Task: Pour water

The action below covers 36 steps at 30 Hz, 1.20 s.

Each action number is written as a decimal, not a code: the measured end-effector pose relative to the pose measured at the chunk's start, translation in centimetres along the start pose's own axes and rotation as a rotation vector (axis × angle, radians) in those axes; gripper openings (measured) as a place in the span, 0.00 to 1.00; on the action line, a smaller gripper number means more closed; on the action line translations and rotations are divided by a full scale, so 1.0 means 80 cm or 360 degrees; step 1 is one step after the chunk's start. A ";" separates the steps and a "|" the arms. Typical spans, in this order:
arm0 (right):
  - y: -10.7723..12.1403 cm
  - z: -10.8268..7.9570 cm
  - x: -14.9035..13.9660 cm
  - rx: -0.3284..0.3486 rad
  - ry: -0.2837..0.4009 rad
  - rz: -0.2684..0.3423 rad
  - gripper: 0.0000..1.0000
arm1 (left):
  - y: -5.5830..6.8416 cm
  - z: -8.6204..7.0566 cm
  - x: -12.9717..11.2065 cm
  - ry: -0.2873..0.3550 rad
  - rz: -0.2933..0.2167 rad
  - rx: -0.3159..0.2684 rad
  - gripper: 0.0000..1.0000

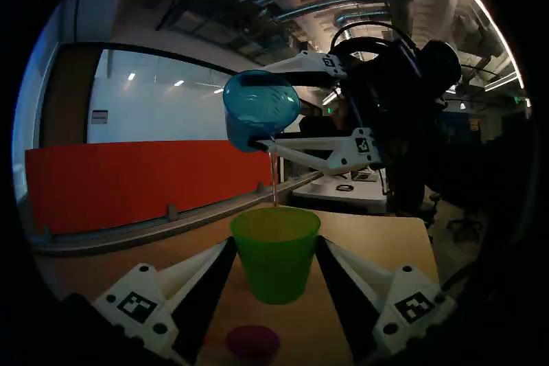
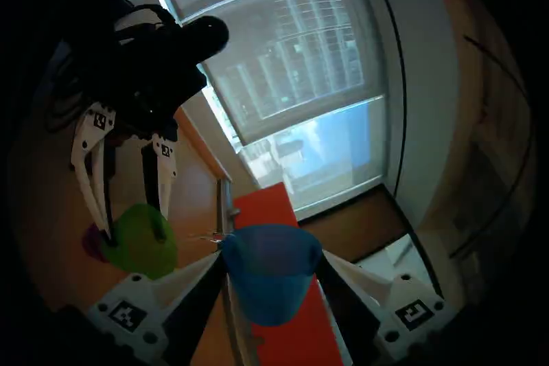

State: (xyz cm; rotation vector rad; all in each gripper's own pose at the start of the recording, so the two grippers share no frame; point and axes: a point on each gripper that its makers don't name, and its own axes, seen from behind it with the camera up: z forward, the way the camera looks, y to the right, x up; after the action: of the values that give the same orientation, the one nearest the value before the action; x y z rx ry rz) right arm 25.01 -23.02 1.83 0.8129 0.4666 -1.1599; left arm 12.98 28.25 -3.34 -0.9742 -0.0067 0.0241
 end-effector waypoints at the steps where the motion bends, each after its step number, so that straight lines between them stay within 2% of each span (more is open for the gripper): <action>1: 0.000 0.000 0.000 0.0004 -0.0002 -0.0008 0.89 | 0.000 0.000 0.000 0.0001 -0.0001 -0.0001 0.83; 18: 0.004 0.004 -0.007 0.0005 -0.0038 -0.0124 0.89 | 0.000 0.000 0.001 0.0001 0.0005 0.0000 0.84; 36: 0.006 0.002 -0.007 -0.0003 -0.0048 -0.0205 0.89 | 0.002 0.003 -0.001 -0.0006 0.0017 0.0000 0.83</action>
State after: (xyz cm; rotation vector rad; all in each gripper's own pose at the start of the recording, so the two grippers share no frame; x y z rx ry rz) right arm 25.26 -22.75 2.50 0.7718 0.5005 -1.2888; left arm 12.86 28.57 -3.32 -0.9742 -0.0049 0.0355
